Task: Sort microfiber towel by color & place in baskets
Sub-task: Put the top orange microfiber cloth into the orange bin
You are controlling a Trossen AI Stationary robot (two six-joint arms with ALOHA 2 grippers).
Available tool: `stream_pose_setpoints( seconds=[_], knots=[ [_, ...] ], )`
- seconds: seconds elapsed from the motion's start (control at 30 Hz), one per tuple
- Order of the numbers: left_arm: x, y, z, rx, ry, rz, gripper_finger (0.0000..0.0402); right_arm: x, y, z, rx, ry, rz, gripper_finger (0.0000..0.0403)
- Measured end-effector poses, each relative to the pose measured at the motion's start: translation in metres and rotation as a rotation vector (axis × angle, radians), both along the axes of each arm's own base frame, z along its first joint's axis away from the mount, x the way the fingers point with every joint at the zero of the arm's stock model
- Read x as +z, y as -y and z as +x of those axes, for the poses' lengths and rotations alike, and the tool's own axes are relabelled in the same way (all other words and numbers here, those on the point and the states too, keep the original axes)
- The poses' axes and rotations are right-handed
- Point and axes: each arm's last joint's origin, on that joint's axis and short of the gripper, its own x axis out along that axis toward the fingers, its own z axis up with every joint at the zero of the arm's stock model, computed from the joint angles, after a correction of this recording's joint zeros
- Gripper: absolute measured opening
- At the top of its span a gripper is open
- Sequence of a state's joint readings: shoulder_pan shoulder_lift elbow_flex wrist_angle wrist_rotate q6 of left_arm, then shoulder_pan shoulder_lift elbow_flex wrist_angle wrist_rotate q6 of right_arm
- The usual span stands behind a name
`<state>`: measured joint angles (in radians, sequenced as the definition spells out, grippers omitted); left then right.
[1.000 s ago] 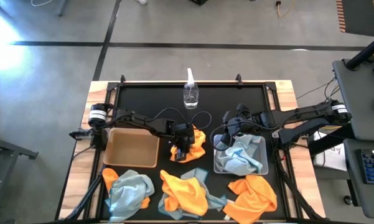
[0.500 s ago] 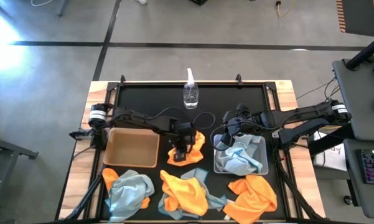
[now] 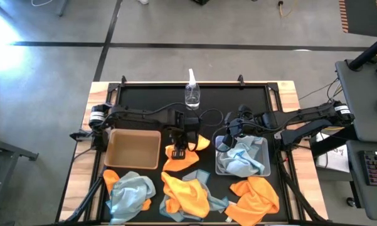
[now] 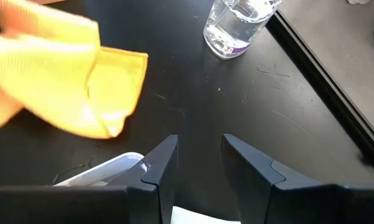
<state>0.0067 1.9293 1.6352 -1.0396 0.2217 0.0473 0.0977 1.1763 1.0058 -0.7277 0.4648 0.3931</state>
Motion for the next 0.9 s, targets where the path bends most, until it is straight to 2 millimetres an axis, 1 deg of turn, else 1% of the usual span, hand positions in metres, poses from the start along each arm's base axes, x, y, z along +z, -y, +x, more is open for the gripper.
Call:
stream_pose_setpoints(
  seconds=[0.17, 0.3, 0.5, 0.6, 0.7, 0.9],
  knots=[
    [0.026, -0.002, -0.005, 0.014, -0.054, 0.075, 0.0, 0.0, 0.0, 0.0, 0.0, 0.0, 0.0, 0.0118],
    [0.042, -0.001, -0.012, 0.012, -0.09, 0.125, 0.0, 0.0, 0.0, 0.0, -0.005, 0.002, 0.003, 0.0118],
    [0.058, 0.0, -0.032, 0.006, -0.101, 0.131, 0.0, 0.0, 0.0, 0.0, -0.005, 0.003, 0.004, 0.0118],
    [0.067, 0.0, -0.047, 0.024, -0.087, 0.131, 0.0, 0.0, 0.0, 0.0, -0.006, 0.003, 0.004, 0.0118],
    [0.076, 0.0, -0.067, 0.052, -0.063, 0.125, 0.0, 0.0, 0.0, 0.0, -0.006, 0.002, 0.004, 0.0118],
    [0.085, -0.002, -0.116, 0.159, -0.015, 0.169, 0.0, 0.0, 0.0, 0.0, -0.01, 0.004, -0.001, 0.0118]
  ],
)
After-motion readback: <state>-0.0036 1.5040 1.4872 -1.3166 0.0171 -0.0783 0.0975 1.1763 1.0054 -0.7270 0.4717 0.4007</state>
